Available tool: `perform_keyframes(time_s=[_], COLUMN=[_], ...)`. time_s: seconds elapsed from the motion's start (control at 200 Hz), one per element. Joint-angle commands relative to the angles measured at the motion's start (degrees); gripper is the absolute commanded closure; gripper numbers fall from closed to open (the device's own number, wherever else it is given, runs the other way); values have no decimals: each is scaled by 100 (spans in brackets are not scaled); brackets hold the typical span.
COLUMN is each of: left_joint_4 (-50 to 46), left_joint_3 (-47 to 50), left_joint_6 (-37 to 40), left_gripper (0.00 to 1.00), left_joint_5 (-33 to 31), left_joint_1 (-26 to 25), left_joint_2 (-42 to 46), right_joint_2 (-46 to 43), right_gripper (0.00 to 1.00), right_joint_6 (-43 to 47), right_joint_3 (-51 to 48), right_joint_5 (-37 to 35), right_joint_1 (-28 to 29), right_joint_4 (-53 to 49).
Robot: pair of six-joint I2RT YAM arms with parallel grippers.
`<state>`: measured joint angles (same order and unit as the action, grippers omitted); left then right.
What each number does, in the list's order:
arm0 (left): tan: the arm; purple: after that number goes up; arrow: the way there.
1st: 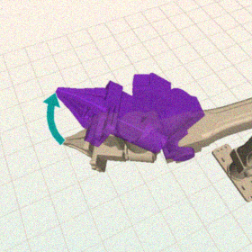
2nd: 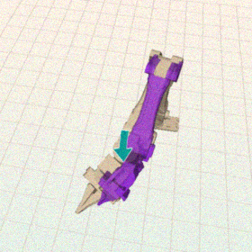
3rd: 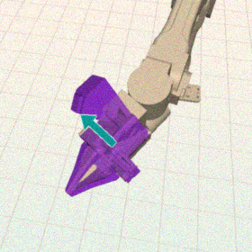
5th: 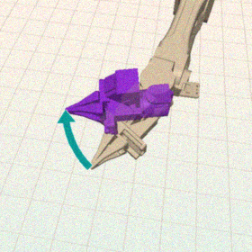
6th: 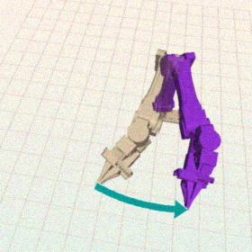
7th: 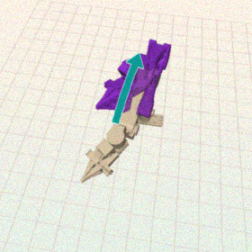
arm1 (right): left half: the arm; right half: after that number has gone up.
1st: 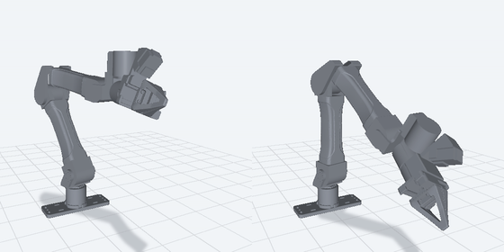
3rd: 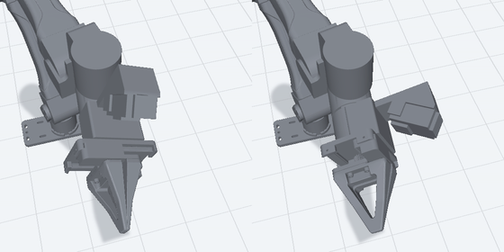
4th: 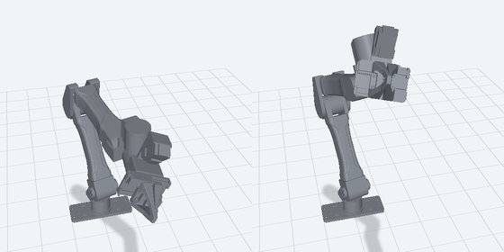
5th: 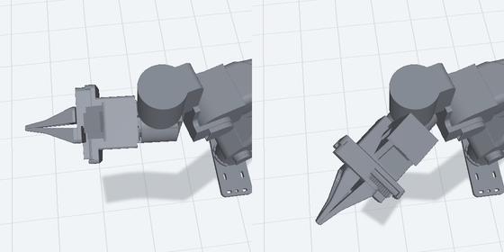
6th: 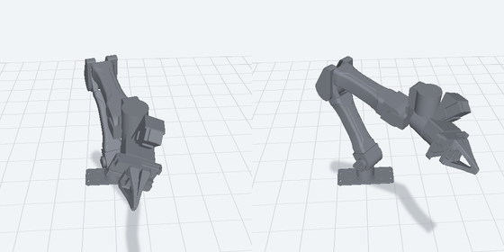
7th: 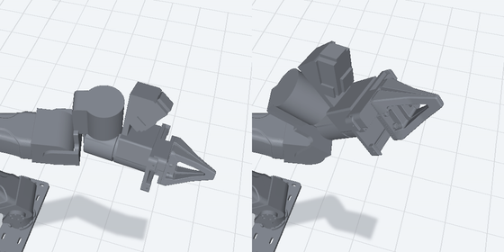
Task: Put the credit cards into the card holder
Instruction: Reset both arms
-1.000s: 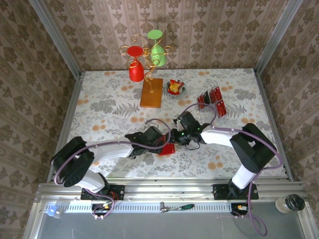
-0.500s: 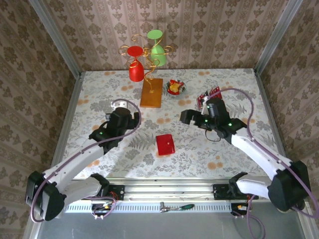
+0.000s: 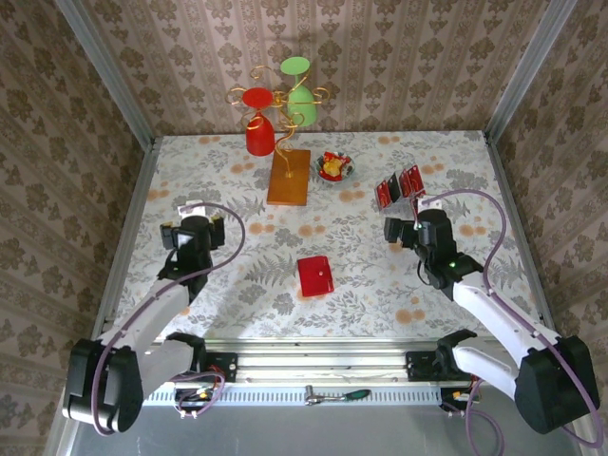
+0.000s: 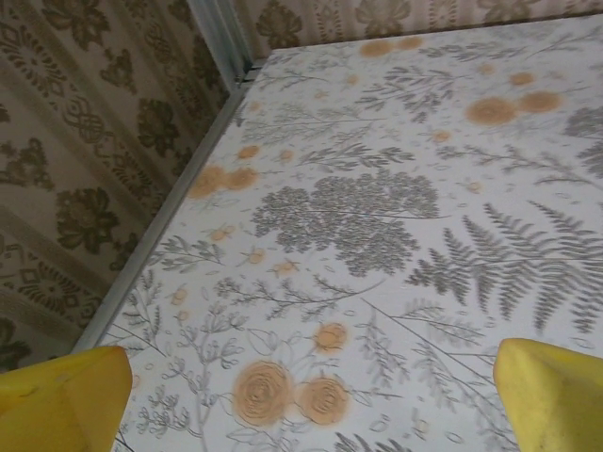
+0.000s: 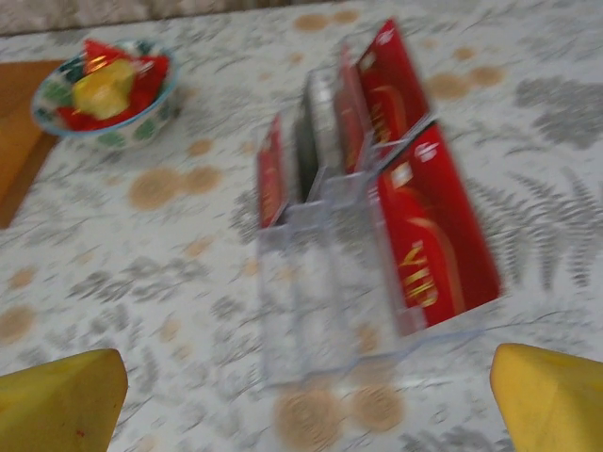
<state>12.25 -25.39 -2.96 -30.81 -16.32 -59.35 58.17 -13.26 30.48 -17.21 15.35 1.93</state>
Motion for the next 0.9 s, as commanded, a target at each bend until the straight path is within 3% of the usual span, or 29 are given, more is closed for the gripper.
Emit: perform_keyframes(time_s=[0.0,0.18,0.315,0.67,0.76,0.895], left_joint_4=[1296,2970,3849,4638,4208,4374], left_joint_3=[360,824,897,644,477,547], left_joint_6=[654,975,1119,1060,899,668], left_gripper=[0,0,0,0,0,0], left_joint_5=[-99,-220,73,1126,1342,1689], left_joint_1=[76,73,198,743,877,1111], left_joint_2=[-328,-1254,-1660,-2695,-2651,-2793], right_joint_2=[252,880,1262,1742,2114,2999], right_gripper=[0,0,0,0,0,0], right_joint_6=[457,502,522,1187,1188,1136], right_joint_3=[-307,-585,-659,-1108,-1310,-1534], right_joint_5=[-827,-543,-388,988,1096,968], right_joint_1=[-266,-640,-804,-1191,-1292,-1312], right_joint_4=[1066,1912,2301,4331,5165,6344])
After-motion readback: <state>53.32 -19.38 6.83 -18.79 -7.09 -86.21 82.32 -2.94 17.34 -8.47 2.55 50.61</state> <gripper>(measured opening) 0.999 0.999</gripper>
